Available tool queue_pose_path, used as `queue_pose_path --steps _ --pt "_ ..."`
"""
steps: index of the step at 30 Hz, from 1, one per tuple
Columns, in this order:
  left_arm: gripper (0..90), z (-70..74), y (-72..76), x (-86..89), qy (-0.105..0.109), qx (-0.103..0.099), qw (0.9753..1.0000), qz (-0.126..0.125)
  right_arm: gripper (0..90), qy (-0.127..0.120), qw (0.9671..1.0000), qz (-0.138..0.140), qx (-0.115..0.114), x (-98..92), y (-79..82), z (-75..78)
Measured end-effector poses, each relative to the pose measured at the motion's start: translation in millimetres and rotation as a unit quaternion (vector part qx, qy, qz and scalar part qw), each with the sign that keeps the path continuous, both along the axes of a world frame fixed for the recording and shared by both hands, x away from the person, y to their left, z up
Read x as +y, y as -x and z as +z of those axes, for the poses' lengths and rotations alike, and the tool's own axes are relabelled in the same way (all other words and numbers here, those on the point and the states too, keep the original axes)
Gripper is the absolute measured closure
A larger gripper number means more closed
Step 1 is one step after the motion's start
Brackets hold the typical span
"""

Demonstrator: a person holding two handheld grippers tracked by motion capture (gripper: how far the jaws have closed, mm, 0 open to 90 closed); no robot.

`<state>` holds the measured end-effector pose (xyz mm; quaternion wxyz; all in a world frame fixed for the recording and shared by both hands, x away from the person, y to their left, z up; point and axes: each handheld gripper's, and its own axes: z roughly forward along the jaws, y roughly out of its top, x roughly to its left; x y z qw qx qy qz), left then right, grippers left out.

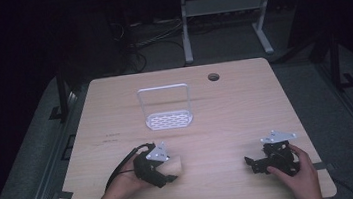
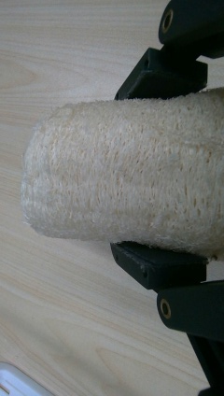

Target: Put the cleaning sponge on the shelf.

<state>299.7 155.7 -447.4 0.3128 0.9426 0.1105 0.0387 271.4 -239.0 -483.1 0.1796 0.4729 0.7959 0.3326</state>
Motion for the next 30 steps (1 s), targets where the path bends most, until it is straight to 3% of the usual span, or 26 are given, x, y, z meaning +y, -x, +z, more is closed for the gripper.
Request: queue_pose_path --steps 9,19,25,30 --pt "31.4 2.0 -0.2 1.3 0.003 0.001 1.0 0.007 0.7 0.0 1.0 0.0 0.0 0.0 0.0 0.0" --pt "31.5 4.2 0.7 1.7 0.02 0.007 0.9988 0.044 0.7 0.0 1.0 0.0 0.0 0.0 0.0 0.0" --pt "31.6 7.4 -0.2 3.6 0.03 0.005 0.9963 0.081 0.6 0.0 1.0 0.0 0.0 0.0 0.0 0.0" --pt "31.7 9.8 -1.9 6.9 0.038 0.001 0.9921 0.12 0.7 0.0 1.0 0.0 0.0 0.0 0.0 0.0"
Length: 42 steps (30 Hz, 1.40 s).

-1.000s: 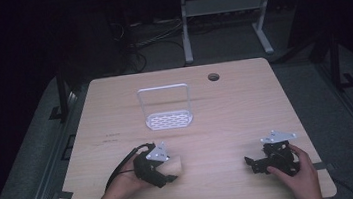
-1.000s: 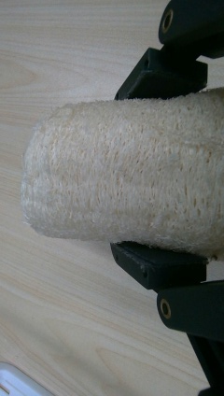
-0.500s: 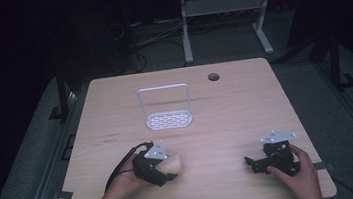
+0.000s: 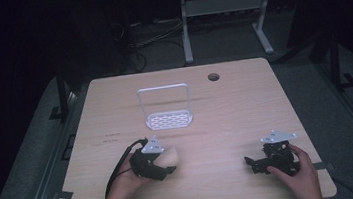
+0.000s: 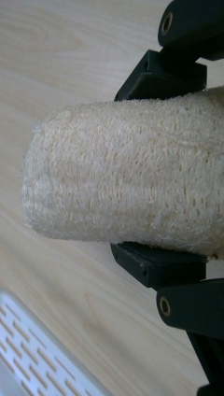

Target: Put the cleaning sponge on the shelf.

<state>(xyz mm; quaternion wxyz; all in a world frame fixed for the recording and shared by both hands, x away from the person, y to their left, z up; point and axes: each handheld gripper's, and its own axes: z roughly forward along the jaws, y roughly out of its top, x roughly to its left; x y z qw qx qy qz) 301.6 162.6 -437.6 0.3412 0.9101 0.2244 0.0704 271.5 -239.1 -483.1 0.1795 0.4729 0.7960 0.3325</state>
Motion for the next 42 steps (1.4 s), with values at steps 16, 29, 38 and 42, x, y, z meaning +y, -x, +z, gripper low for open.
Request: queue_pose_path --steps 16,29,38,42 --pt "31.7 8.4 -9.4 6.3 0.013 -0.002 0.9969 0.078 0.7 0.0 1.0 0.0 0.0 0.0 0.0 0.0" --pt "31.8 14.5 -26.3 3.2 0.024 -0.002 0.9955 0.092 0.7 0.0 1.0 0.0 0.0 0.0 0.0 0.0" --pt "31.8 16.5 -36.6 -2.7 0.02 -0.005 0.9951 0.096 0.7 0.0 1.0 0.0 0.0 0.0 0.0 0.0" --pt "31.8 17.9 -41.0 -5.1 0.02 -0.007 0.9947 0.1 0.7 0.0 1.0 0.0 0.0 0.0 0.0 0.0"
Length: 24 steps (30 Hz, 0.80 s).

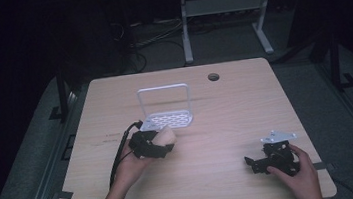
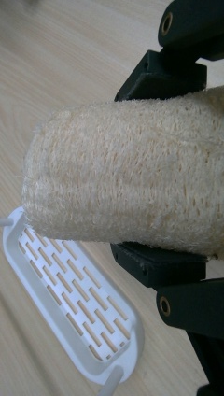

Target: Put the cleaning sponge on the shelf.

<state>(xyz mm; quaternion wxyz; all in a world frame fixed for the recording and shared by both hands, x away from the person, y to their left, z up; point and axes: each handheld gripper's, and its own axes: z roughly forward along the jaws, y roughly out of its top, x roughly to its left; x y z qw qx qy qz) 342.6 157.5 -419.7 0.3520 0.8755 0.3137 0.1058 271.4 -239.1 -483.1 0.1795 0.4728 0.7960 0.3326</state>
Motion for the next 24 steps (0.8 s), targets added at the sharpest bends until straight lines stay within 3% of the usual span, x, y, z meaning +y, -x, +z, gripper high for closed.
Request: queue_pose_path --steps 24 --pt "31.7 2.4 -20.9 -15.3 -0.001 -0.008 1.0 0.002 0.7 0.0 1.0 0.0 0.0 0.0 0.0 0.0"
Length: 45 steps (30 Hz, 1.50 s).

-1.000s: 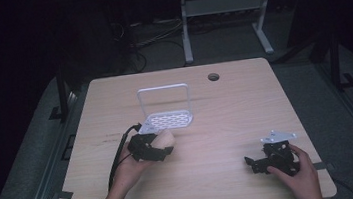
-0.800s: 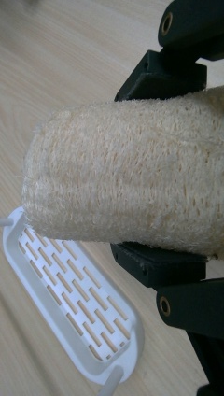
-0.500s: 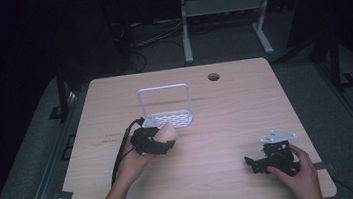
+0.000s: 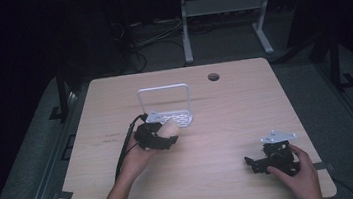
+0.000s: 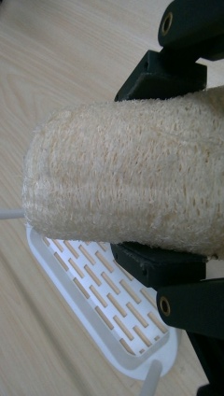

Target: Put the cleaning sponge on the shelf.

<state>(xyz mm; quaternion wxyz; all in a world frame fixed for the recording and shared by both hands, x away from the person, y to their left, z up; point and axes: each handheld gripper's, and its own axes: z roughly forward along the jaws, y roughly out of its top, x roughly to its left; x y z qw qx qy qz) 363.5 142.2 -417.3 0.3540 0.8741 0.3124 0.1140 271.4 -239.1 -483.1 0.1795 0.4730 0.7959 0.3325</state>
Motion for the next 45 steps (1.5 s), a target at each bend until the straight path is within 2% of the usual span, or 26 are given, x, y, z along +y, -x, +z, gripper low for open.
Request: queue_pose_path --steps 11,20,36,39,45 --pt "31.8 1.0 -13.3 -8.5 0.006 -0.002 1.0 0.0 0.7 0.0 1.0 0.0 0.0 0.0 0.0 0.0" --pt "31.8 0.6 -27.2 -15.3 -0.005 -0.005 1.0 0.005 0.7 0.0 1.0 0.0 0.0 0.0 0.0 0.0" --pt "31.7 -0.3 -50.7 -21.6 0.003 -0.007 0.9998 0.021 0.7 0.0 1.0 0.0 0.0 0.0 0.0 0.0" --pt "31.8 -1.7 -54.9 -23.1 0.005 -0.009 0.9997 0.023 0.7 0.0 1.0 0.0 0.0 0.0 0.0 0.0" --pt "31.8 -9.0 -61.9 -28.0 0.005 -0.002 0.9994 0.033 0.7 0.0 1.0 0.0 0.0 0.0 0.0 0.0"
